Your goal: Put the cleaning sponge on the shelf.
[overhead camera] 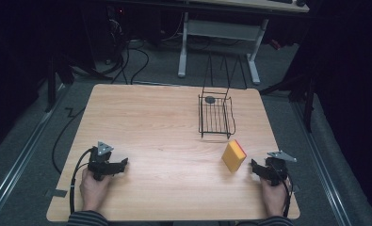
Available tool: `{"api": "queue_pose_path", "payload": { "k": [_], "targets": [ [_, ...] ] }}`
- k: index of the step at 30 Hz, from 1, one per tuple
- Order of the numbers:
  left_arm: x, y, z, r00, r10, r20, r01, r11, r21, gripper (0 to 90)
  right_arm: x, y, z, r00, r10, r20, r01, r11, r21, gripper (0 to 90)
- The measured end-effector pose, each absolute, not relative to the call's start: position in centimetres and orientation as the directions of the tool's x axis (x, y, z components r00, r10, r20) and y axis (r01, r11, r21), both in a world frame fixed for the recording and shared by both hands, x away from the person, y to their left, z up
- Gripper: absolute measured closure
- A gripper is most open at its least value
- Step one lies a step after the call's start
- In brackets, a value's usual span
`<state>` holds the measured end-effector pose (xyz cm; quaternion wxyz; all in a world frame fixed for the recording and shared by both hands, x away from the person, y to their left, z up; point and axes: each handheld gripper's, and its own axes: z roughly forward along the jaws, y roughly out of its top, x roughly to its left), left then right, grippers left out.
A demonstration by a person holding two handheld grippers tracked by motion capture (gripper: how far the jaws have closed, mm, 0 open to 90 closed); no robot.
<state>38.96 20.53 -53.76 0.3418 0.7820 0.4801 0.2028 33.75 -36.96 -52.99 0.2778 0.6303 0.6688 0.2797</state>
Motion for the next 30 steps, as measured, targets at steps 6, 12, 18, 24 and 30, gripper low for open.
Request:
{"api": "queue_pose_path", "payload": {
  "k": [6, 12, 18, 24, 30],
  "targets": [
    [39.0, 20.5, -53.8, 0.456, 0.89, -0.012, 0.613, -0.304, 0.729, 15.7, 33.8, -36.8, -53.0, -0.079, 0.997, -0.014, 0.693, 0.066, 0.718, 25.1],
    [38.9, 20.5, -53.8, 0.456, 0.89, -0.012, 0.612, -0.304, 0.73, 15.8, 33.6, -36.7, -52.9, -0.075, 0.997, -0.013, 0.701, 0.061, 0.711, 25.8],
    [38.9, 20.6, -53.8, 0.458, 0.889, -0.012, 0.612, -0.306, 0.729, 15.8, 33.5, -36.7, -52.8, -0.069, 0.998, -0.004, 0.703, 0.052, 0.71, 31.0],
    [38.9, 20.6, -53.8, 0.458, 0.889, -0.012, 0.613, -0.306, 0.729, 15.8, 33.2, -36.7, -52.3, -0.082, 0.996, 0.024, 0.688, 0.039, 0.725, 32.2],
    [38.9, 20.6, -53.8, 0.458, 0.889, -0.012, 0.612, -0.306, 0.729, 15.8, 32.9, -36.6, -51.5, -0.091, 0.995, 0.045, 0.667, 0.027, 0.745, 32.8]
  ]
}}
